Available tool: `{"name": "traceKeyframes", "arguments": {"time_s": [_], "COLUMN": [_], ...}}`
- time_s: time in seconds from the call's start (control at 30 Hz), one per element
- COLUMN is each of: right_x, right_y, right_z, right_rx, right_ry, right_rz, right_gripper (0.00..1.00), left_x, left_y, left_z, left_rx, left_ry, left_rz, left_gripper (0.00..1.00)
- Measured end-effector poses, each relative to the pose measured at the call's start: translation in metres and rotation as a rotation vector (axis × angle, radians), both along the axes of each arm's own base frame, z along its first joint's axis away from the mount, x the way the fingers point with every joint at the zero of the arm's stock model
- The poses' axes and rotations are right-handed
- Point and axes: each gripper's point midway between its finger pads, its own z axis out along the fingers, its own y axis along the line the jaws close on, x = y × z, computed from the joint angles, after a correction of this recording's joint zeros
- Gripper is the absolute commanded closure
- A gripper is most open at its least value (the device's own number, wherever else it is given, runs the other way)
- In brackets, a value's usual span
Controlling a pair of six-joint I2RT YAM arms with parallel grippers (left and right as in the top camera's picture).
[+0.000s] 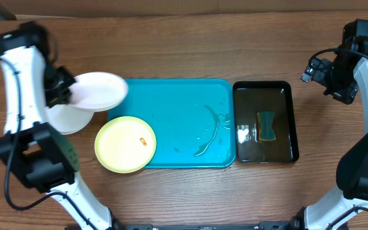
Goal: Clean dirty plates on tray and stack at the side
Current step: 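Carry the pink plate left and stack it on the white plate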
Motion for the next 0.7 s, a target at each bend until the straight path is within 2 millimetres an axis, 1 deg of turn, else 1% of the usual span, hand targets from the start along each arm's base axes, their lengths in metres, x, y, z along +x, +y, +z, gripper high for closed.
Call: {"name": "traceKeyframes", "arguments": {"time_s": [0.03, 0.07, 0.1, 0.2, 0.27, 0.37, 0.57, 0.7], "right_x": [0.000, 0.000, 0.000, 0.000, 0.000, 0.000, 0.000, 0.000], "right_y": [0.000, 0.000, 0.000, 0.000, 0.000, 0.000, 0.000, 0.000], "right_z": [0.000, 0.000, 0.000, 0.000, 0.000, 0.000, 0.000, 0.000], "right_rx": [0.000, 0.000, 0.000, 0.000, 0.000, 0.000, 0.000, 0.000], "right_ry": [0.000, 0.000, 0.001, 0.000, 0.000, 0.001, 0.001, 0.000], "right_rz": [0.000, 0.000, 0.000, 0.000, 0.000, 0.000, 0.000, 0.000], "right_gripper": [0.00, 0.00, 0.00, 0.00, 0.00, 0.00, 0.00, 0.00], "left_x": [-0.006, -0.016, -0.019, -0.037, -0.046, -0.051, -0.044, -0.039], "left_y": [0.011, 0.029, 0.035, 0.065, 0.079, 0.090, 0.096, 0.099], "left_z": [0.000, 0.000, 0.000, 0.001, 0.001, 0.001, 0.000, -0.012], "left_rx": [0.000, 0.000, 0.002, 0.018, 0.033, 0.052, 0.076, 0.084], "left_ry": [0.005, 0.011, 0.014, 0.025, 0.033, 0.034, 0.002, -0.012], "left_rz": [0.031, 0.084, 0.101, 0.183, 0.216, 0.240, 0.241, 0.239], "left_gripper": [0.95, 0.96, 0.96, 0.96, 0.96, 0.96, 0.96, 0.96]}}
